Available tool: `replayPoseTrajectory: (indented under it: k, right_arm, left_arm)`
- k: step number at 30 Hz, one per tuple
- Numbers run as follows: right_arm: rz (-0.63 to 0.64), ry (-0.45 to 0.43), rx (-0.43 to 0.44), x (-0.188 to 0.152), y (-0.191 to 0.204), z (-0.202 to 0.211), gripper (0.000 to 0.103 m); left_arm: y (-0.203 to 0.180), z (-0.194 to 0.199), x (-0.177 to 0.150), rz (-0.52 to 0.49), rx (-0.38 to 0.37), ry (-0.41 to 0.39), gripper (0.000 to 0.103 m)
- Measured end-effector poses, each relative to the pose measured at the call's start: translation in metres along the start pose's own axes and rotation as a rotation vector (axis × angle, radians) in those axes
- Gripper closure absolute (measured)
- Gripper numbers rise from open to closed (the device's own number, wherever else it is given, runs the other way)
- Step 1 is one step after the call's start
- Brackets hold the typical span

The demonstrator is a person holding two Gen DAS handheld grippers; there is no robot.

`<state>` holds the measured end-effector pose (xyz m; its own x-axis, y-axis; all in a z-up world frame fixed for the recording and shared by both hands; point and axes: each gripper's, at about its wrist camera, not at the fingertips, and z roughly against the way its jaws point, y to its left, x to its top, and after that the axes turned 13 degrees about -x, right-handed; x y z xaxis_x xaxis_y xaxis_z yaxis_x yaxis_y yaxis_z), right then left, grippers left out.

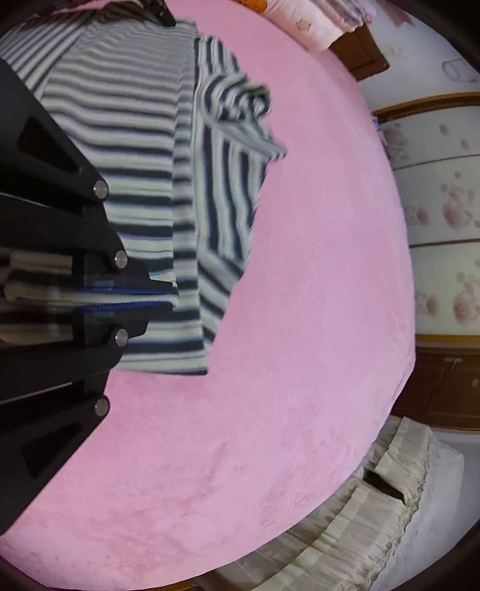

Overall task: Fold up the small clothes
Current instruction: 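Open both grippers and raise them off the folded shirt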

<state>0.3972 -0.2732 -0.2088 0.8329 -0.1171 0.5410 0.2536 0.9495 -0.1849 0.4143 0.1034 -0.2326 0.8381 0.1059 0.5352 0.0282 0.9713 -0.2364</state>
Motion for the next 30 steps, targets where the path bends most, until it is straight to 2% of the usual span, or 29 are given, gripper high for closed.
replayPoseTrajectory:
  k: [2, 7, 10, 12, 14, 16, 17, 21, 23, 26, 30]
  right_arm:
    - [0.014, 0.023, -0.016, -0.007, 0.002, -0.013, 0.099]
    - [0.007, 0.011, -0.027, -0.010, 0.002, -0.009, 0.098]
    - [0.004, 0.016, -0.022, -0.010, 0.003, 0.001, 0.086]
    - [-0.005, 0.011, -0.017, -0.009, -0.001, 0.011, 0.079]
    - [-0.018, -0.008, 0.004, -0.012, -0.005, 0.025, 0.075]
    - [-0.020, -0.027, 0.018, -0.014, -0.008, 0.039, 0.075]
    - [-0.022, -0.033, 0.025, -0.016, -0.009, 0.046, 0.075]
    - [-0.027, -0.054, 0.059, -0.022, -0.012, 0.078, 0.075]
    - [-0.031, -0.069, 0.072, -0.026, -0.015, 0.095, 0.075]
    - [-0.027, -0.080, 0.091, -0.033, -0.016, 0.121, 0.075]
    - [-0.024, -0.095, 0.104, -0.039, -0.018, 0.150, 0.075]
  left_arm:
    - [0.003, -0.004, -0.004, -0.014, 0.008, -0.008, 0.096]
    - [-0.001, -0.005, -0.009, -0.060, 0.027, -0.011, 0.096]
    - [-0.012, -0.003, -0.008, -0.075, 0.033, -0.008, 0.095]
    - [-0.022, 0.003, -0.008, -0.092, 0.037, -0.008, 0.088]
    - [-0.030, 0.014, -0.010, -0.117, 0.046, -0.021, 0.067]
    - [-0.037, 0.029, -0.011, -0.136, 0.063, -0.053, 0.051]
    - [-0.038, 0.036, -0.011, -0.143, 0.065, -0.066, 0.047]
    - [-0.051, 0.071, -0.013, -0.144, 0.018, -0.095, 0.044]
    - [-0.057, 0.086, -0.015, -0.139, 0.002, -0.104, 0.038]
    - [-0.070, 0.115, -0.018, -0.138, -0.028, -0.135, 0.035]
    - [-0.089, 0.153, -0.027, -0.188, -0.045, -0.165, 0.034]
